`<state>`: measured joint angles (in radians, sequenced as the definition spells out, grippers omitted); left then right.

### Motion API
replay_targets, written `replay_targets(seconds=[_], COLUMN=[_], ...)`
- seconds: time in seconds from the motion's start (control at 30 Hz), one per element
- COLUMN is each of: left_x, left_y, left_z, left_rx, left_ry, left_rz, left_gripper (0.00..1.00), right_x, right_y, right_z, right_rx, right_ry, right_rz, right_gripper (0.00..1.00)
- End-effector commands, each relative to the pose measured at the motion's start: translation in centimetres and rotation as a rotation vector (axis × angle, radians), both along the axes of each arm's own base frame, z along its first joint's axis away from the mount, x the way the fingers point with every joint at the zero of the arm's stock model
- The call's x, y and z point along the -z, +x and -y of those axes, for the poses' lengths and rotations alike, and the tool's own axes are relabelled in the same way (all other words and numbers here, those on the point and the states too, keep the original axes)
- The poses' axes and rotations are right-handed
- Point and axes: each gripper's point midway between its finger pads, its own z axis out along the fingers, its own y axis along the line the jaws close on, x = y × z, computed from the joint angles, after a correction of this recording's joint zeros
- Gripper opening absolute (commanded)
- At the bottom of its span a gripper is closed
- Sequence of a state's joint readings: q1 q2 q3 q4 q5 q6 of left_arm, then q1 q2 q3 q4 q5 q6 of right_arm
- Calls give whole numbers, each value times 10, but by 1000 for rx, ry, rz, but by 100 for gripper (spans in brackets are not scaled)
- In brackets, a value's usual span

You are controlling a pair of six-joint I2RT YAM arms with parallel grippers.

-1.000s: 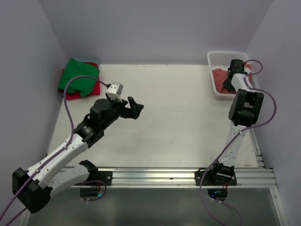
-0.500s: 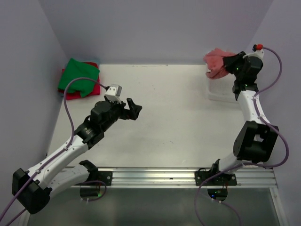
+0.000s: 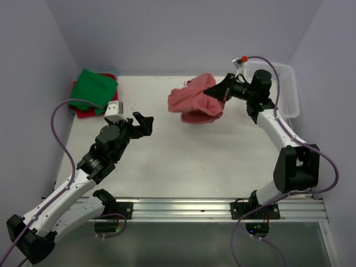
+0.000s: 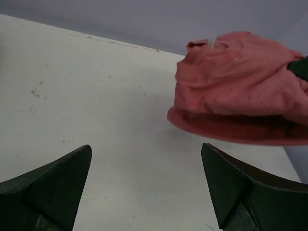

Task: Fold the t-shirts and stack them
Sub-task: Move the tshirt to the center of the board

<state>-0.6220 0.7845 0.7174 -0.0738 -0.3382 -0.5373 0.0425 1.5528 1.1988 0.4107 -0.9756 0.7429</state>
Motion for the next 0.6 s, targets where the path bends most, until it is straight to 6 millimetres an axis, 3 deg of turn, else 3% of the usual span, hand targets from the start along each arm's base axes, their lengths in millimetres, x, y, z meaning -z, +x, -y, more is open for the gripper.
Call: replay_targets(seconds=[0.0, 0.07, 0.1, 0.27, 0.33, 0.37, 0.43, 0.47, 0.53, 0.57], left_x=[7, 8, 8, 13, 15, 15, 18, 21, 24, 27], left_y=[1, 0, -1, -4, -4, -5, -5, -5, -5, -3], left_z=[-22, -24, -24, -31, -32, -32, -32, -32, -30, -28], left_rx=[-119, -126, -126, -152, -156, -157, -156, -158, -147, -143], left_ry=[-16, -20, -22, -14, -8, -7, 0, 2, 4, 10], left_rz=[-20, -25, -24, -42, -50, -51, -62, -69, -77, -86], left_gripper=[100, 100, 100, 100, 100, 100, 100, 100, 100, 100], right_x=[63, 96, 122, 198, 228, 239, 260, 268, 275, 280], right_y=[-45, -69, -73, -100, -96, -105, -92, -102, -102, -101], right_z=[-50, -79, -81, -90, -79, -77, -56, -54, -48, -42], right_rx=[-169, -230, -225, -204, -124, -117, 47, 50, 108, 158], right_ry=[-206, -296, -363, -545, -660, -723, -889, -950, -1035, -1109], right_rz=[-137, -195, -245, -415, -476, -501, -529, -549, -562, -571], right_gripper=[0, 0, 0, 0, 0, 0, 0, 0, 0, 18])
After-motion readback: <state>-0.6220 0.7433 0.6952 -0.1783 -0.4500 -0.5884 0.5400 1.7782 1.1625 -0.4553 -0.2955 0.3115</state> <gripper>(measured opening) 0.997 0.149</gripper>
